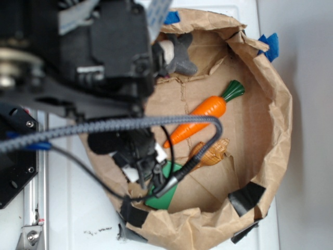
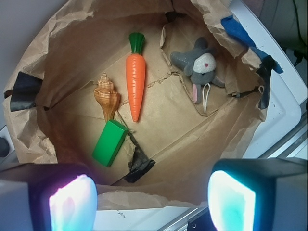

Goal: Grab the gray animal.

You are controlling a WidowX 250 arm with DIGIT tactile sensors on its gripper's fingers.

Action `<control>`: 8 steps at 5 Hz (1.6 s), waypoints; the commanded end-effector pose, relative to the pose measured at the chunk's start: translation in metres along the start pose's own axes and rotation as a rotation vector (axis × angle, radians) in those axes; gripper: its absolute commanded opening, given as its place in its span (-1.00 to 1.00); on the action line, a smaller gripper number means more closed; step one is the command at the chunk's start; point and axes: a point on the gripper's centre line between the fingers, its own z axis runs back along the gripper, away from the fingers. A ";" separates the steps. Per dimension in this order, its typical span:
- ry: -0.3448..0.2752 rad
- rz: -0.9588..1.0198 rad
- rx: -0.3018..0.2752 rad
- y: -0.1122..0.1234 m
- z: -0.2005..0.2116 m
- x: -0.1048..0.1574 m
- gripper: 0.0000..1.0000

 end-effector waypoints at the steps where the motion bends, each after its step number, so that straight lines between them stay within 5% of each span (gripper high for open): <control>1: -0.052 0.335 -0.049 0.008 -0.043 0.019 1.00; 2: -0.062 0.452 -0.080 0.022 -0.059 0.032 1.00; 4: -0.036 0.550 -0.025 0.047 -0.091 0.077 1.00; 6: -0.035 0.512 0.041 0.039 -0.122 0.090 1.00; 8: -0.042 0.486 -0.017 0.016 -0.089 0.083 1.00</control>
